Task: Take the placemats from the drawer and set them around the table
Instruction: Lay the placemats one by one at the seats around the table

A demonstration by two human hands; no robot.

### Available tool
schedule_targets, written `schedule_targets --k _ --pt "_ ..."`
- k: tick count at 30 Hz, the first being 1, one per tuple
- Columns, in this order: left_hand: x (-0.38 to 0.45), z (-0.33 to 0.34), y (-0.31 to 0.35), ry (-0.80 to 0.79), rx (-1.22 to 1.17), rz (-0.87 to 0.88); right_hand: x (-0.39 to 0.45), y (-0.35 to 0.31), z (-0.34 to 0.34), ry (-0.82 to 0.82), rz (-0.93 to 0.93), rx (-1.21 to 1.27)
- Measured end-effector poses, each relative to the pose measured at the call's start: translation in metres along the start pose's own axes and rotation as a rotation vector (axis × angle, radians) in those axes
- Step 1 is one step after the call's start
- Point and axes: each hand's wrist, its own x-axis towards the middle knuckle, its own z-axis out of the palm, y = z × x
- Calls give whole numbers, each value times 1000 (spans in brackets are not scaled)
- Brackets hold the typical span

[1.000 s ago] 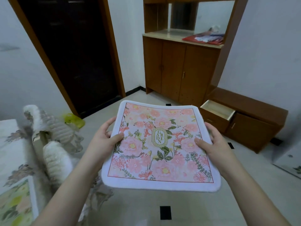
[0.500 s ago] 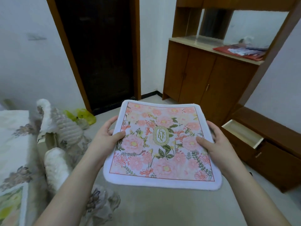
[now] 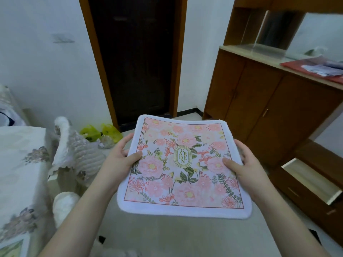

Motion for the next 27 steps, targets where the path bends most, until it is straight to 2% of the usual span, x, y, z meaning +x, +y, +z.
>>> schedule_targets --k 17,27 --pt "138 44 21 276 30 -69 233 1 13 -271 22 24" --pt "177 21 23 424 0 -81 316 -14 69 -435 -15 4"
